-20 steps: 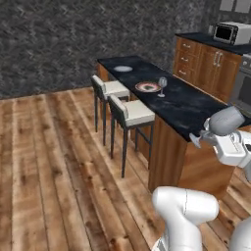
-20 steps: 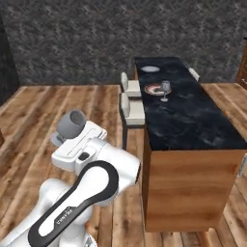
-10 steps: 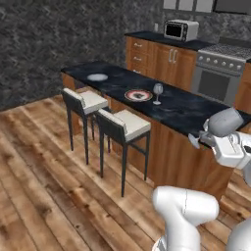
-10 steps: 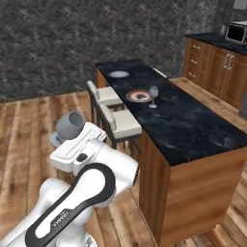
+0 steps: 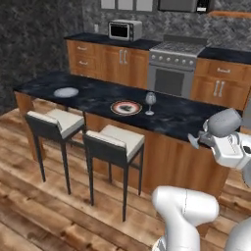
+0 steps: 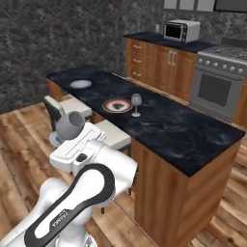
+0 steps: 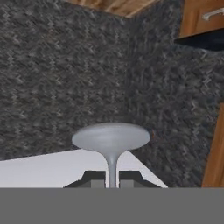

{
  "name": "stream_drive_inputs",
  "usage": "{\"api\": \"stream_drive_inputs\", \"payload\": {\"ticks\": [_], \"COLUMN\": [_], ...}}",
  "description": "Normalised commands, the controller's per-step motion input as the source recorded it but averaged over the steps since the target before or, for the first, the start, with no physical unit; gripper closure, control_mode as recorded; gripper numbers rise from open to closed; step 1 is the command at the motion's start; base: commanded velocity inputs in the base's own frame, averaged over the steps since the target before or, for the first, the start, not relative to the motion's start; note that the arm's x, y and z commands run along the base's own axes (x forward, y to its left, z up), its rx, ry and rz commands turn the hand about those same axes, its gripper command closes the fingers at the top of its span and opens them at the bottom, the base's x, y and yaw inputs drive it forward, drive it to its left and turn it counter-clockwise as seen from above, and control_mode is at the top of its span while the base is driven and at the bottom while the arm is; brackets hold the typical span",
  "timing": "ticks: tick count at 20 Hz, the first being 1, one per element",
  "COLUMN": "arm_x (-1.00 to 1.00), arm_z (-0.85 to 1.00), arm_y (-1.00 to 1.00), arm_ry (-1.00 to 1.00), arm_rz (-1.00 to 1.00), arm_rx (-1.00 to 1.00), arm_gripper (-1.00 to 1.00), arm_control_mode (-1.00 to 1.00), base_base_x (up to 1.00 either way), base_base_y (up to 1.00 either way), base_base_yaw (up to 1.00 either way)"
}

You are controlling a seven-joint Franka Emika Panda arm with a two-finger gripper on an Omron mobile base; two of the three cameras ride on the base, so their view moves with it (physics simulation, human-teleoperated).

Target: Retrieve the wine glasses from the counter and place one next to each plate.

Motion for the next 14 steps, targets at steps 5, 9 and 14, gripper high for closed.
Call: {"api": "stream_drive_inputs", "payload": {"ticks": [5, 9, 14], "arm_x": [0.0, 0.0, 0.0], "arm_z": [0.0, 0.0, 0.0], "arm_y": [0.0, 0.0, 0.0], "arm_ry": [0.0, 0.0, 0.0], "arm_rz": [0.0, 0.0, 0.0], "arm_rx": [0.0, 0.0, 0.0], "arm_gripper": [1.0, 1.0, 1.0], "arm_control_mode": [1.0, 1.0, 1.0], "base_base_x": [0.15, 0.04, 0.01], "base_base_y": [1.0, 1.0, 1.0], "base_base_yaw": [-0.52, -0.48, -0.46]}}
